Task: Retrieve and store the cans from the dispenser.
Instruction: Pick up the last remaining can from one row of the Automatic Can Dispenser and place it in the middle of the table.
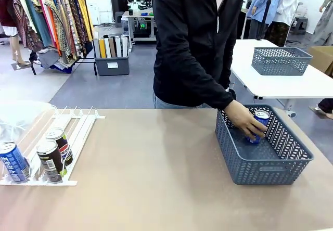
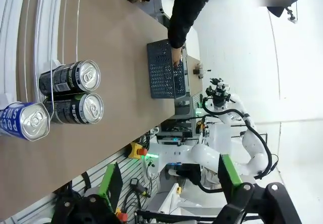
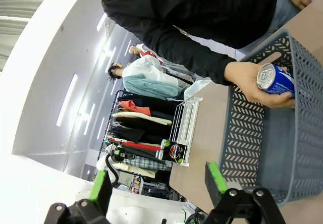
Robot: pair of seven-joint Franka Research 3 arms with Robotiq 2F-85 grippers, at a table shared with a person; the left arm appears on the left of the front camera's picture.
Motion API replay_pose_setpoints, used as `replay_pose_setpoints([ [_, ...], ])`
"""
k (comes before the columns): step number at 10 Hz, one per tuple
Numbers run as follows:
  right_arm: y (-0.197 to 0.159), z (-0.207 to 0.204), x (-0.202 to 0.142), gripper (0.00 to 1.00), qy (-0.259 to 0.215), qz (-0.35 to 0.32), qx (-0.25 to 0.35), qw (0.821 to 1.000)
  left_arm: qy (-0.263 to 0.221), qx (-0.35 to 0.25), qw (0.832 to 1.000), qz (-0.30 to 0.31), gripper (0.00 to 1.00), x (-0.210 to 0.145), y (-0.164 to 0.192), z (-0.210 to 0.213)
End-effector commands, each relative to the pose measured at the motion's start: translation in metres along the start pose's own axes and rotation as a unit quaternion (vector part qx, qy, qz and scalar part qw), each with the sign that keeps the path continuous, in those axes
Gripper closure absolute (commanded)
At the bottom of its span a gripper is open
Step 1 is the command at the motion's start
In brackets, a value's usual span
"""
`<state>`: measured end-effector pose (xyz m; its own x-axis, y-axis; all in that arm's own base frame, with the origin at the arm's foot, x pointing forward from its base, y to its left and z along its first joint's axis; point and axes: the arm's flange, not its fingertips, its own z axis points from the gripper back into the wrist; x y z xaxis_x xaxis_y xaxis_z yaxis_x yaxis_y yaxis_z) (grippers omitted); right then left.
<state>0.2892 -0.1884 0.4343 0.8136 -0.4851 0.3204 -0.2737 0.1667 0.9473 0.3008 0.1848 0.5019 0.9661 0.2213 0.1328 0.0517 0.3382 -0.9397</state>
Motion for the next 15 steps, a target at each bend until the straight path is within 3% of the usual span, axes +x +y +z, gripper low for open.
replay_pose_setpoints([
  [1, 0.004, 0.000, 0.002, 0.00, 0.002, 0.002, 0.003, 1.000, -0.001, -0.007, 1.000, -0.004, 0.00, -0.002, 0.000, 0.002],
  [6, 0.004, 0.000, 0.002, 0.00, 0.002, 0.002, 0.003, 1.000, -0.001, 0.000, 1.000, 0.001, 0.00, -0.001, 0.001, 0.001],
  [7, 0.004, 0.000, 0.002, 0.00, 0.002, 0.002, 0.003, 1.000, 0.006, 0.032, 0.999, 0.000, 0.00, 0.006, -0.005, -0.001],
  [8, 0.004, 0.000, 0.002, 0.00, 0.002, 0.002, 0.003, 1.000, 0.012, 0.127, 0.992, -0.003, 0.00, 0.010, -0.019, -0.006],
  [10, 0.004, 0.000, 0.002, 0.00, 0.002, 0.002, 0.003, 1.000, 0.029, 0.322, 0.946, 0.017, 0.00, 0.014, -0.033, -0.028],
  [11, 0.004, 0.000, 0.002, 0.00, 0.002, 0.002, 0.003, 1.000, 0.019, 0.408, 0.913, 0.002, 0.00, 0.016, -0.035, -0.038],
  [12, 0.004, 0.000, 0.002, 0.00, 0.002, 0.002, 0.003, 1.000, 0.038, 0.476, 0.877, -0.057, 0.00, 0.013, -0.038, -0.054],
  [14, 0.004, 0.000, 0.002, 0.00, 0.002, 0.002, 0.003, 1.000, 0.018, 0.548, 0.829, -0.110, 0.00, 0.010, -0.041, -0.082],
  [15, 0.004, 0.000, 0.002, 0.00, 0.002, 0.002, 0.003, 1.000, 0.000, 0.563, 0.817, -0.124, 0.00, 0.013, -0.044, -0.095],
])
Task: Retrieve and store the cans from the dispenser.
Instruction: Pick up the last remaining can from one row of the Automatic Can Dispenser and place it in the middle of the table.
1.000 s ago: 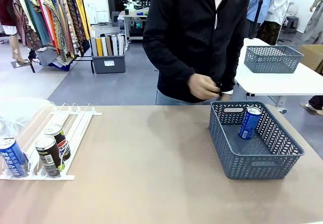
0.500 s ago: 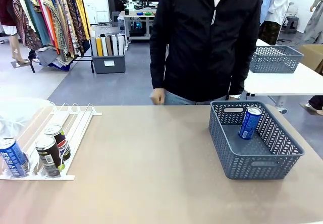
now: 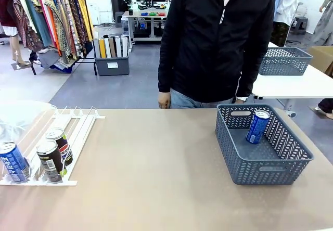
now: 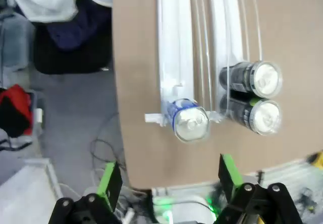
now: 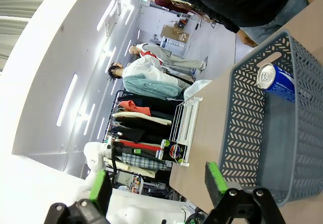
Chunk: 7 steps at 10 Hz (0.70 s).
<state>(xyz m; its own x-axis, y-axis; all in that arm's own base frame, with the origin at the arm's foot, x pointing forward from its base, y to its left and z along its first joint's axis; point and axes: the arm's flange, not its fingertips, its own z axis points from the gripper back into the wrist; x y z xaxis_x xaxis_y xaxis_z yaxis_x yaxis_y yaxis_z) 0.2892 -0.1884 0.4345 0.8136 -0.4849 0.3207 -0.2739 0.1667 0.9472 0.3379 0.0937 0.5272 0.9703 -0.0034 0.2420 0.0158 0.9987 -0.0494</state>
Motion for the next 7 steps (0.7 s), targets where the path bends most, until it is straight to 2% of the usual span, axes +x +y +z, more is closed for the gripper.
replay_pose_setpoints([
  [1, 0.004, 0.000, 0.001, 0.00, 0.002, 0.002, 0.003, 1.000, -0.038, 0.015, 0.998, 0.052, 0.00, 0.006, -0.012, -0.011],
  [2, 0.004, 0.000, 0.001, 0.00, 0.002, 0.002, 0.003, 1.000, 0.000, 0.000, 1.000, 0.000, 0.00, 0.000, 0.000, 0.000],
  [3, 0.004, 0.000, 0.001, 0.00, 0.002, 0.002, 0.003, 1.000, 0.000, 0.000, 1.000, 0.000, 0.00, 0.000, 0.000, 0.000],
  [4, 0.004, 0.000, 0.001, 0.00, 0.002, 0.002, 0.003, 1.000, -0.018, 0.014, 1.000, 0.005, 0.00, 0.004, -0.015, -0.006],
  [7, 0.004, 0.000, 0.001, 0.00, 0.002, 0.002, 0.003, 1.000, 0.026, 0.011, 0.999, 0.037, 0.00, 0.011, -0.035, -0.057],
])
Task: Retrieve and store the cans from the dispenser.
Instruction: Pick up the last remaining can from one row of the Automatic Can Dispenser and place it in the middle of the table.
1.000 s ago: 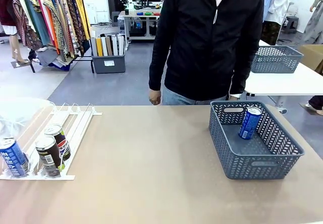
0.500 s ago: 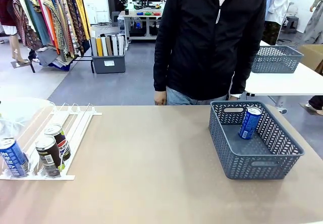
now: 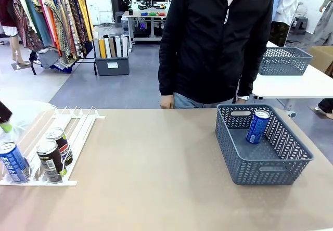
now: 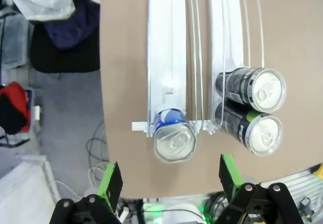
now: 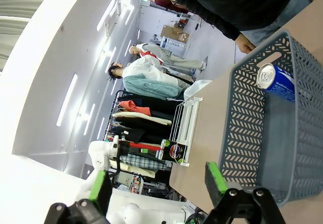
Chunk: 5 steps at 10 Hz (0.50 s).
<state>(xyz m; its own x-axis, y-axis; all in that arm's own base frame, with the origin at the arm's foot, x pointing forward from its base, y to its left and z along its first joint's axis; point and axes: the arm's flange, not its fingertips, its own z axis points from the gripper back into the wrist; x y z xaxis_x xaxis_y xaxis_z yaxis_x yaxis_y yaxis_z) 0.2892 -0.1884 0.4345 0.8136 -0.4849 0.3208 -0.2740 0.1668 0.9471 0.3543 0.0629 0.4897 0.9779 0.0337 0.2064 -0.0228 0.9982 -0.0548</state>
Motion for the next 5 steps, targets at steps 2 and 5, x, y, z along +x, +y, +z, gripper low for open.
replay_pose_setpoints([
  [2, 0.004, 0.000, 0.001, 0.00, 0.002, 0.001, 0.003, 1.000, 0.027, 0.030, 0.999, 0.035, 0.00, 0.008, -0.012, -0.040],
  [5, 0.004, 0.000, 0.001, 0.00, 0.002, 0.001, 0.003, 1.000, 0.057, 0.030, 0.997, 0.036, 0.00, 0.016, -0.020, -0.070],
])
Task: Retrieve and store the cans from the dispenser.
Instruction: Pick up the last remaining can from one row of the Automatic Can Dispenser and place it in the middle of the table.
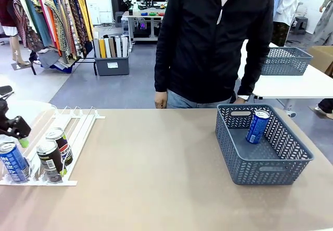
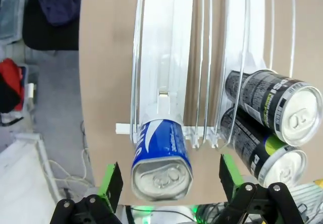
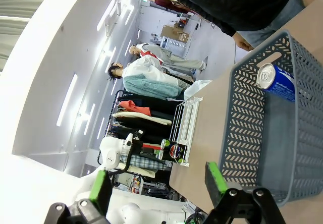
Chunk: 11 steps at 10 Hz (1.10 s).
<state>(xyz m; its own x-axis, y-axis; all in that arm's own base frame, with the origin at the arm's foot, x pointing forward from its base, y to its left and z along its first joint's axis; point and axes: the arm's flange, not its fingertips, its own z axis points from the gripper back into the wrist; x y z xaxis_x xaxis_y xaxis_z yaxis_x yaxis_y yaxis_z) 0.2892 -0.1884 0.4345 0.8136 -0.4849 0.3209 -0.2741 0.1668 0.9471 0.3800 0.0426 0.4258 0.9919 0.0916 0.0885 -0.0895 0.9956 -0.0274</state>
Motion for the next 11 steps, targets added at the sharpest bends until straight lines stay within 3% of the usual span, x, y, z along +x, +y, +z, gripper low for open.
replay_pose_setpoints([
  [1, 0.004, 0.000, 0.001, 0.00, 0.001, 0.001, 0.003, 1.000, 0.012, 0.004, 1.000, 0.006, 0.00, 0.009, -0.004, -0.009],
  [8, 0.004, 0.000, 0.001, 0.00, 0.001, 0.001, 0.003, 1.000, 0.039, 0.005, 0.999, 0.011, 0.00, 0.012, 0.004, -0.017],
  [10, 0.004, 0.000, 0.001, 0.00, 0.001, 0.001, 0.003, 1.000, 0.051, 0.009, 0.999, 0.007, 1.00, 0.010, 0.004, -0.017],
  [11, 0.004, 0.000, 0.001, 0.00, 0.001, 0.001, 0.003, 1.000, 0.051, 0.010, 0.999, 0.005, 1.00, 0.009, 0.005, -0.017],
])
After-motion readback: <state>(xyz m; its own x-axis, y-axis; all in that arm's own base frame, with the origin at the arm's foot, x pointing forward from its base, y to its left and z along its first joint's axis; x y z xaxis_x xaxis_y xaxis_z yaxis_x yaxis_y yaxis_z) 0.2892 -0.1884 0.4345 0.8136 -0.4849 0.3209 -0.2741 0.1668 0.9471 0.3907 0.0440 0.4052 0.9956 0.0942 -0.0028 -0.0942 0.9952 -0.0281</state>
